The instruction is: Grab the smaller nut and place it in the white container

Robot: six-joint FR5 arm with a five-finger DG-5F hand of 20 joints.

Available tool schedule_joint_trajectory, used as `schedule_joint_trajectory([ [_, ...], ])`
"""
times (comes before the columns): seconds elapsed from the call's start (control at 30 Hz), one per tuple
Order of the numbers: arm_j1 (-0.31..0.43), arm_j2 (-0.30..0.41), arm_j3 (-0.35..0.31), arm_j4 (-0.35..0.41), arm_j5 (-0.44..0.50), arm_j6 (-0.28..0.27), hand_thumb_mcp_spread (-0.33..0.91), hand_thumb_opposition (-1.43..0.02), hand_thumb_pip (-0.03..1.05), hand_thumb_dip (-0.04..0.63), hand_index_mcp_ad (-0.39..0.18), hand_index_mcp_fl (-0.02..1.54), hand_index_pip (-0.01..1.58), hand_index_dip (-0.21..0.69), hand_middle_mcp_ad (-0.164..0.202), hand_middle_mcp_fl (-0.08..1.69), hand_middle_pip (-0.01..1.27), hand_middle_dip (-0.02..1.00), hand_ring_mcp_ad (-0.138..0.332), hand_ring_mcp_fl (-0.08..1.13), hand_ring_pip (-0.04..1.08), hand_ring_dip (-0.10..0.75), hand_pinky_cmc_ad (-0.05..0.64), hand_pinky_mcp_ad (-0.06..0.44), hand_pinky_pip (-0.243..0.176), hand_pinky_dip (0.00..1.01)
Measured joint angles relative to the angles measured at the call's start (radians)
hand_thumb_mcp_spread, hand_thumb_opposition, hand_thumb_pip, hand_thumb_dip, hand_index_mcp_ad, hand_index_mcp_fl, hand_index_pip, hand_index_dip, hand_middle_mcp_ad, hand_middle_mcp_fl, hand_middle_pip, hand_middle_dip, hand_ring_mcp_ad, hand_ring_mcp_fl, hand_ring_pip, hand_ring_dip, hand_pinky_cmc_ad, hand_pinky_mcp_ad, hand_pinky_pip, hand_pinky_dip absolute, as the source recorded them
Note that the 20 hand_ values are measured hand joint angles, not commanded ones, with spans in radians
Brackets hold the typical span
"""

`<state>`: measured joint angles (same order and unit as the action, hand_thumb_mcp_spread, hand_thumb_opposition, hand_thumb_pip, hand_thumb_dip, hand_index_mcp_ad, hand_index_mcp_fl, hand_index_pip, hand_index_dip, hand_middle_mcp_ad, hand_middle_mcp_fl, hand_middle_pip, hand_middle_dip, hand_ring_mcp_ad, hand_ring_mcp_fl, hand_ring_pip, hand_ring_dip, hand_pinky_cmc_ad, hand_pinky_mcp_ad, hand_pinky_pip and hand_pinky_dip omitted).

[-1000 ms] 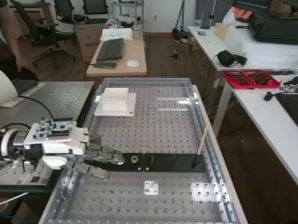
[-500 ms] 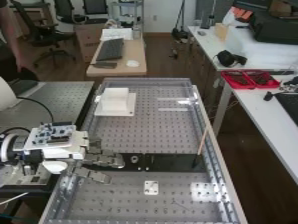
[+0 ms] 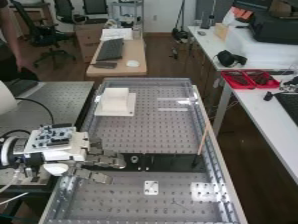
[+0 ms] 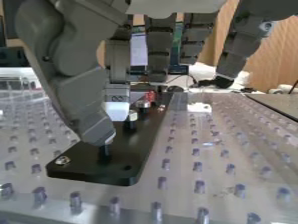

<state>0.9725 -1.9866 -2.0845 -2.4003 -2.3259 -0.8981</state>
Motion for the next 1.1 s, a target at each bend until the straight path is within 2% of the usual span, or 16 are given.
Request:
schedule_joint_trajectory([
  [0.17,-0.003,0.000,-0.009,0.036,-0.004,0.030,0.48,-0.87,0.65,0.253,-0.166,0.12,1.54,0.187,0.061,0.21,0.13,0.24,0.101,0.01,0.11,0.087,0.328,0.278,0.003,0.20],
  [0.4,-0.005,-0.001,-0.024,0.052,-0.002,0.046,0.48,-0.87,0.65,0.253,-0.169,0.13,1.56,0.183,0.058,0.12,0.13,0.24,0.101,0.01,0.10,0.087,0.328,0.278,0.000,0.20],
  [0.5,-0.005,-0.001,-0.026,0.054,0.000,0.047,0.48,-0.88,0.65,0.251,-0.166,0.13,1.56,0.183,0.058,0.06,0.13,0.23,0.101,0.01,0.10,0.086,0.328,0.279,-0.016,0.19],
  [0.67,-0.004,0.000,-0.032,0.060,0.003,0.048,0.48,-0.88,0.65,0.253,-0.169,0.14,1.56,0.183,0.058,0.07,0.13,0.20,0.101,0.01,0.11,0.084,0.328,0.232,-0.024,0.19],
  [0.7,-0.004,0.000,-0.033,0.061,0.004,0.048,0.48,-0.88,0.65,0.253,-0.166,0.15,1.56,0.183,0.058,0.07,0.13,0.19,0.101,0.01,0.10,0.084,0.328,0.227,-0.044,0.19],
  [0.8,-0.002,0.000,-0.036,0.070,0.005,0.051,0.48,-0.88,0.65,0.251,-0.166,0.15,1.56,0.183,0.058,0.00,0.13,0.19,0.101,0.01,0.11,0.084,0.333,0.230,-0.044,0.19],
  [0.97,0.001,0.000,-0.038,0.078,0.008,0.050,0.48,-0.88,0.65,0.253,-0.169,0.15,1.56,0.183,0.058,0.01,0.13,0.18,0.101,0.01,0.10,0.082,0.316,0.229,-0.049,0.19],
  [1.1,0.003,-0.002,-0.029,0.053,0.009,0.033,0.48,-0.88,0.64,0.253,-0.166,0.15,1.56,0.183,0.058,0.01,0.13,0.18,0.101,0.01,0.10,0.082,0.312,0.229,-0.049,0.19],
])
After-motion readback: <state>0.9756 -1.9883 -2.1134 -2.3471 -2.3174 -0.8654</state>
